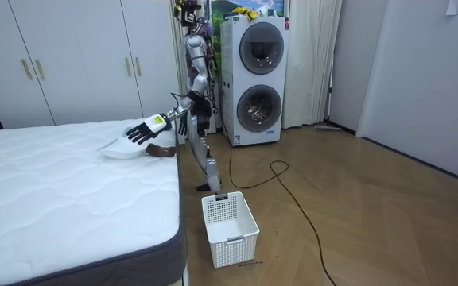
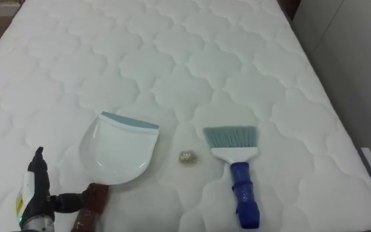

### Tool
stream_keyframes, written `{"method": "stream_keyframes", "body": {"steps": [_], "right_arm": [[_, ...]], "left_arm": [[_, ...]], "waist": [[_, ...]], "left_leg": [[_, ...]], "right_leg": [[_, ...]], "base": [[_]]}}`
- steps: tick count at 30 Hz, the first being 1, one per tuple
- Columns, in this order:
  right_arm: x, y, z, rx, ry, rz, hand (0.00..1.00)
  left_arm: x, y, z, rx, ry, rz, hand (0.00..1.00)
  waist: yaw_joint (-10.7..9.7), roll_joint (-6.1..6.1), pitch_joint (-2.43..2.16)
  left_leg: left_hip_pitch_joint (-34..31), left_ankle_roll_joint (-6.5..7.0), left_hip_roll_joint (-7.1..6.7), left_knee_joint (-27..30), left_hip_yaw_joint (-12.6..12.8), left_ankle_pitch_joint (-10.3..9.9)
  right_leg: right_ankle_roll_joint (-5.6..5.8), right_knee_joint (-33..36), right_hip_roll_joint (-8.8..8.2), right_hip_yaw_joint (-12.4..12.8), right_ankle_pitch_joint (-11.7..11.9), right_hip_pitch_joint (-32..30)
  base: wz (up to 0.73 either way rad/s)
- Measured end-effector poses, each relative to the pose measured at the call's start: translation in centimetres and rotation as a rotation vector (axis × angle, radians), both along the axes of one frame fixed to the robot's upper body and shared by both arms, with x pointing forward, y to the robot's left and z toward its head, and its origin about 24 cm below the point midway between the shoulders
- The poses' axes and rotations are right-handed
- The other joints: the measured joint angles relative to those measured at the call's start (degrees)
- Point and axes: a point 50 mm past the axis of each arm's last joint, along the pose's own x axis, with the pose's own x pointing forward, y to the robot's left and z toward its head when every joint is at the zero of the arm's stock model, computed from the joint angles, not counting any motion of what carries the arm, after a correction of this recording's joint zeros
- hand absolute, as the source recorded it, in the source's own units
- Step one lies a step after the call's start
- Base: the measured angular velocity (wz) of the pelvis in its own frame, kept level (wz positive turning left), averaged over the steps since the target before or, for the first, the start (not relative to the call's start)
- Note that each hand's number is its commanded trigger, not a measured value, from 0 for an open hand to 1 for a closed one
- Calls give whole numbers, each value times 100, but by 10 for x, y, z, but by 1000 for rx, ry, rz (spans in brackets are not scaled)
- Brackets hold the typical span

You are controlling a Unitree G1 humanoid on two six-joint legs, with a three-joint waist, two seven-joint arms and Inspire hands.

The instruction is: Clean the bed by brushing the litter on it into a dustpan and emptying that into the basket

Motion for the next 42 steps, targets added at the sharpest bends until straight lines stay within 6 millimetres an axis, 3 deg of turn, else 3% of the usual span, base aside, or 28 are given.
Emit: {"method": "stream_keyframes", "body": {"steps": [10,19,42], "right_arm": [[1,2,0,8,2,15,0],[3,4,0,8,-2,31,0],[5,5,0,11,3,42,0]], "left_arm": [[-8,-2,-14,-70,89,10,0],[-8,-11,-17,-99,100,-18,0],[-36,-9,-42,-140,316,-58,0]], "waist": [[-74,-53,-17],[-76,-65,-6],[-82,-66,7]], "left_leg": [[-76,0,2,-10,-2,0],[-79,0,4,-6,-1,0],[-169,3,8,19,-28,2]], "right_leg": [[-1,-8,-3,-40,2,-80],[-5,6,-5,-43,7,-97],[-10,11,-10,-68,11,-202]], "base": [[0],[0],[0]]}}
